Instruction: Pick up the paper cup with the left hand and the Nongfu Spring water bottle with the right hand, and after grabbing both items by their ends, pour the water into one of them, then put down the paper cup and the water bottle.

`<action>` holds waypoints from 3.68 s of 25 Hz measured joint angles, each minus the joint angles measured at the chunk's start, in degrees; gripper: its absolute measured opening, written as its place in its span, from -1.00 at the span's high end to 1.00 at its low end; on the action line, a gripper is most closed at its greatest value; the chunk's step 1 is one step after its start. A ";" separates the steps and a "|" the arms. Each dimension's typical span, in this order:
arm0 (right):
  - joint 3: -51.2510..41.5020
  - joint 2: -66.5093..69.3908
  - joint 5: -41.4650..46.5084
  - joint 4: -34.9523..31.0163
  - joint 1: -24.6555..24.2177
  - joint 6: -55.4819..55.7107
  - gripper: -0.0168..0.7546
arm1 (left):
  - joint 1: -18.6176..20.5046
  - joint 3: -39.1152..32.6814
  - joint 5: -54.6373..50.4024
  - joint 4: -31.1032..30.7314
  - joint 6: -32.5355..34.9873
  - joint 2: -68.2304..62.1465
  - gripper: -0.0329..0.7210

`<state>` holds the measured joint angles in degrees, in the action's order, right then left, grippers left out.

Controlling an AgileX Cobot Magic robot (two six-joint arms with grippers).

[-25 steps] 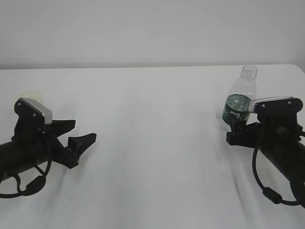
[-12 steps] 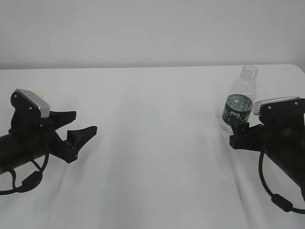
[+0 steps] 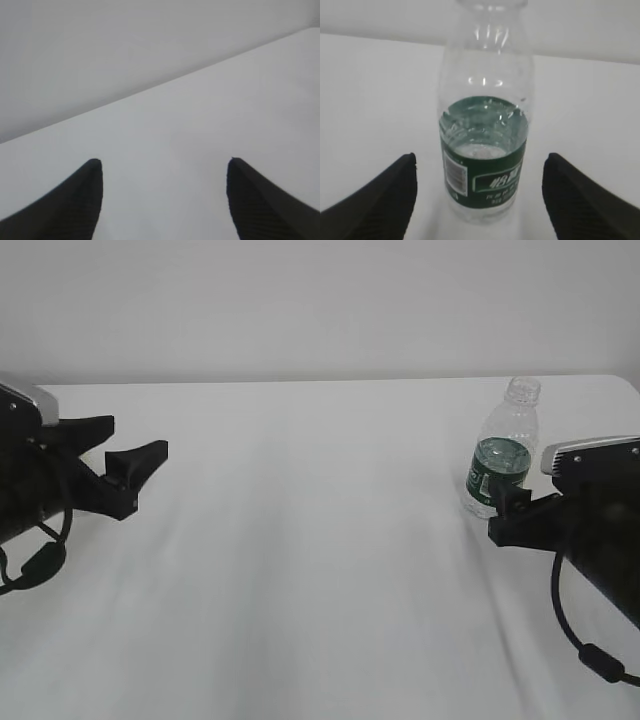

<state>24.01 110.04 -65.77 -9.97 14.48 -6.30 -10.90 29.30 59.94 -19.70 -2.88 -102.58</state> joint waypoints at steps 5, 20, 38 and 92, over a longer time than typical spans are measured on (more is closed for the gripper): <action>0.00 -4.32 0.42 -0.98 0.00 -0.60 -0.58 | 0.00 -0.11 -2.69 4.75 0.00 4.99 -0.56; -0.12 -18.10 11.35 -3.45 0.00 -4.09 -0.58 | 0.00 -0.62 -16.59 12.21 0.00 25.46 -0.54; -0.60 -32.32 23.18 -4.15 0.00 -6.96 -0.58 | 0.00 -0.83 -33.36 13.56 0.00 45.71 -0.52; -1.14 -79.37 74.12 -4.07 0.00 -18.24 -0.58 | 0.00 8.41 -96.86 17.56 0.00 89.40 -0.49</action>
<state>22.87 30.67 8.35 -14.05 14.48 -24.54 -10.90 37.71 -36.91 -2.14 -2.88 -13.17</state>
